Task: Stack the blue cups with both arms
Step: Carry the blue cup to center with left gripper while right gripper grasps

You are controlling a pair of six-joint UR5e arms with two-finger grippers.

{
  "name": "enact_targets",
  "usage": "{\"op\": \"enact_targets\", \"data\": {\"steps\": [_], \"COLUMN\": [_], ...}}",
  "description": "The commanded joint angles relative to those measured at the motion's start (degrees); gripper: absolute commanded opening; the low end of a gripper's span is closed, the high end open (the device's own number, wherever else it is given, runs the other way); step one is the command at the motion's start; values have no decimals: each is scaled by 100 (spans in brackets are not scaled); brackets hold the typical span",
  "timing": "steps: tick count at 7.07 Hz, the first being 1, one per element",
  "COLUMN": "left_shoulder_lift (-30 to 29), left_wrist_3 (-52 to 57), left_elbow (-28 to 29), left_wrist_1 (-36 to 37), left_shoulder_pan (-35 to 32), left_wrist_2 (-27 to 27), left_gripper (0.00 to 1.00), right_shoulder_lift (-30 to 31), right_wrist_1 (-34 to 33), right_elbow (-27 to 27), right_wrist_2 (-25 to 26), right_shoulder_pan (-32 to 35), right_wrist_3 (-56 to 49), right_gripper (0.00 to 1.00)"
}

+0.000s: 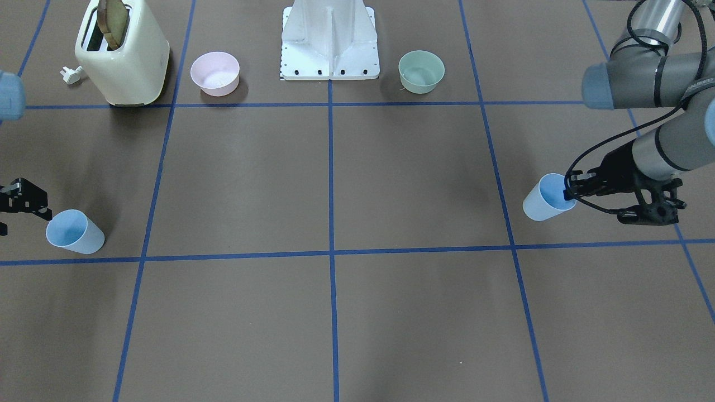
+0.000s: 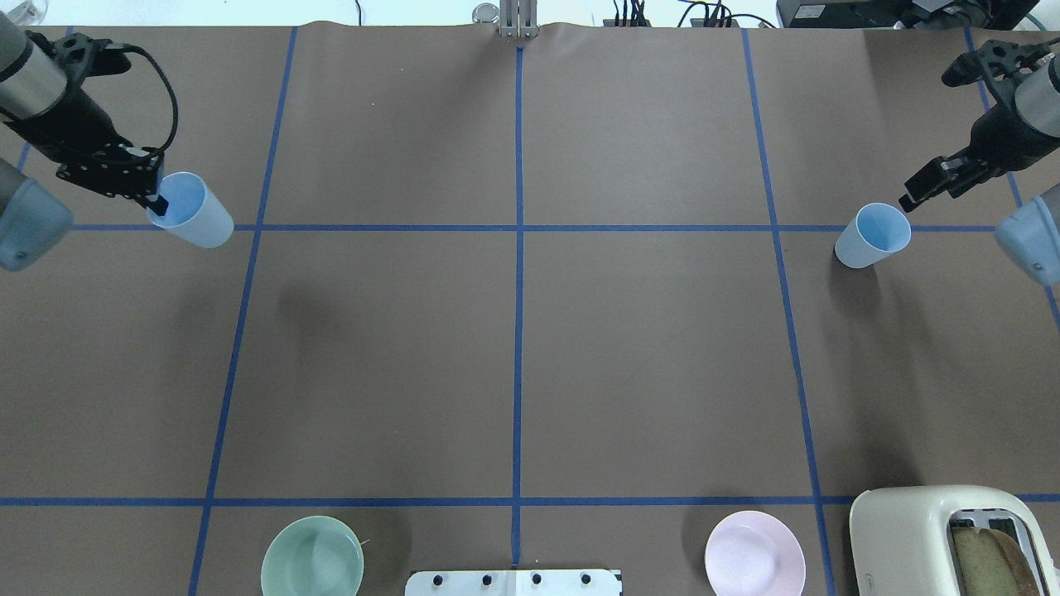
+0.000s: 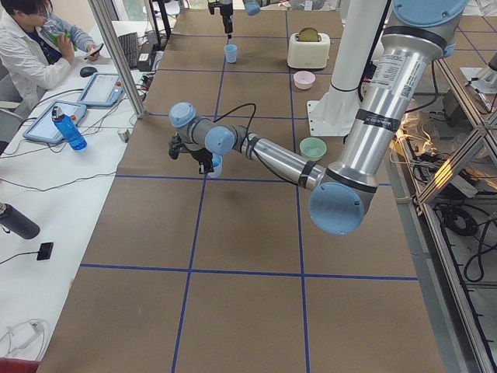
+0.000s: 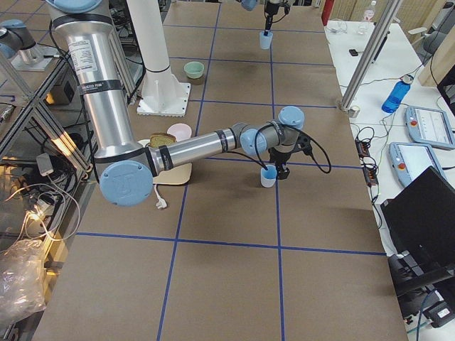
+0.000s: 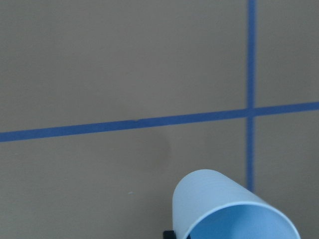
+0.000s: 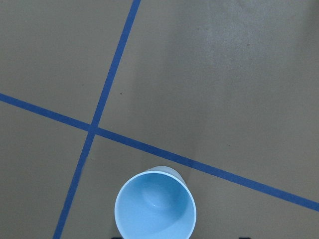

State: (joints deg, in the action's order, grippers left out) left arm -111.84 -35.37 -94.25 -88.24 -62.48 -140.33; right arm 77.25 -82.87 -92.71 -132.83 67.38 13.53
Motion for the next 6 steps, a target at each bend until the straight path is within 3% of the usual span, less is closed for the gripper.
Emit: {"op": "enact_targets", "data": {"steps": [1, 4, 6], "left_shoulder_lift": [-713, -1784, -2060], "left_wrist_3": [-1151, -2041, -2140], "left_elbow": [-6, 615, 680], "left_wrist_1": [140, 132, 96], "left_shoulder_pan": [584, 1140, 1578], "left_wrist_2": [32, 85, 410], "left_gripper": [0, 0, 0], "right_shoulder_lift": [1, 71, 88], "right_wrist_1": [7, 496, 535], "right_elbow": [122, 384, 438], "right_wrist_2": [117, 117, 125], "right_shoulder_pan": [-84, -137, -181], "right_wrist_3": [-8, 18, 19], "right_gripper": [82, 82, 82]}}
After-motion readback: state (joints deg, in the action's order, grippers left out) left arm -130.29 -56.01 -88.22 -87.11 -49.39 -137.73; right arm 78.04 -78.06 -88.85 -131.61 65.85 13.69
